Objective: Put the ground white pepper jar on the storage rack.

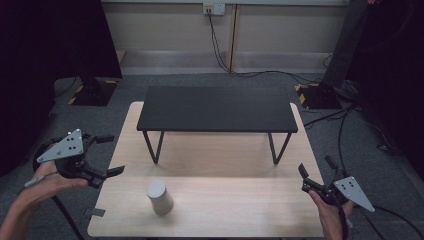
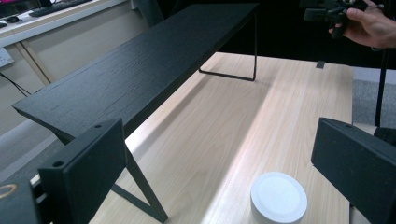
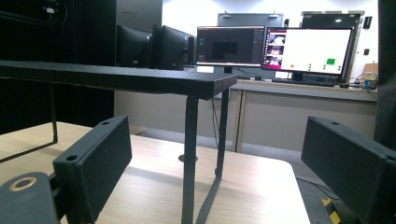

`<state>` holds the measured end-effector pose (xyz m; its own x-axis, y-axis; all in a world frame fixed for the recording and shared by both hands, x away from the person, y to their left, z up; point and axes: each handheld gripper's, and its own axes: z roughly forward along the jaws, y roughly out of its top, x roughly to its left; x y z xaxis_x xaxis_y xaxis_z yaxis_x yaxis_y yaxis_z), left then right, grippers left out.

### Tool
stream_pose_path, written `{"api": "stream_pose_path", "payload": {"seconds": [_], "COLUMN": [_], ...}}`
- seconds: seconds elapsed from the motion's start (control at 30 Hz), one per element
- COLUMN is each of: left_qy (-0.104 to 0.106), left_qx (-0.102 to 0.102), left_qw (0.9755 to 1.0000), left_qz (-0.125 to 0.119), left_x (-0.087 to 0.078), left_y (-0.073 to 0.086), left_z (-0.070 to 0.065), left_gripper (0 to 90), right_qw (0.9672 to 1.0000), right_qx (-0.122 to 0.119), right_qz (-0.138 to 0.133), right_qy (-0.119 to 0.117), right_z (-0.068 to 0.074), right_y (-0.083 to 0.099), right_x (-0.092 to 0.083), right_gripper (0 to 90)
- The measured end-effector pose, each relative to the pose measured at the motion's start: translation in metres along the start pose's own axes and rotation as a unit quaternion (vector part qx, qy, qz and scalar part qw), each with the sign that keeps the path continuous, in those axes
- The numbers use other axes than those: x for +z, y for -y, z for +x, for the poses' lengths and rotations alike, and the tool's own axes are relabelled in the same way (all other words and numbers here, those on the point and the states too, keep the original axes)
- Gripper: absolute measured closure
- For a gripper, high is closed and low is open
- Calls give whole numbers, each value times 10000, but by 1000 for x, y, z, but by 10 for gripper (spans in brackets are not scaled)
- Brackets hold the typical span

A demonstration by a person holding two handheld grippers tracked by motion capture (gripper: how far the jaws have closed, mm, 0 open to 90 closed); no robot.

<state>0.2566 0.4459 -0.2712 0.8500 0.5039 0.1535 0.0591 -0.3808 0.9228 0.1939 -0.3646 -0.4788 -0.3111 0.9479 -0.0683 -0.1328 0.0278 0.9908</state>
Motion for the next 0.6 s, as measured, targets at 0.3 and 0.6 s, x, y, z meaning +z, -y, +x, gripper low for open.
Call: {"api": "stream_pose_path", "payload": {"seconds": [0.3,0.6], "left_qy": [5,52], "left_qx": [88,81], "left_qw": [9999,9990], "left_qz": [148,442], "left_x": [-4,-6], "left_y": [-9,-13], "left_z": [0,-1], "left_gripper": [26,26], "right_qw": [10000,10000], "right_qx": [5,13], "right_qz": [-41,-51], "right_qy": [11,-15], "right_z": [0,0], "right_y": [0,0], "right_x": [-1,1], "right_gripper": [83,83]}}
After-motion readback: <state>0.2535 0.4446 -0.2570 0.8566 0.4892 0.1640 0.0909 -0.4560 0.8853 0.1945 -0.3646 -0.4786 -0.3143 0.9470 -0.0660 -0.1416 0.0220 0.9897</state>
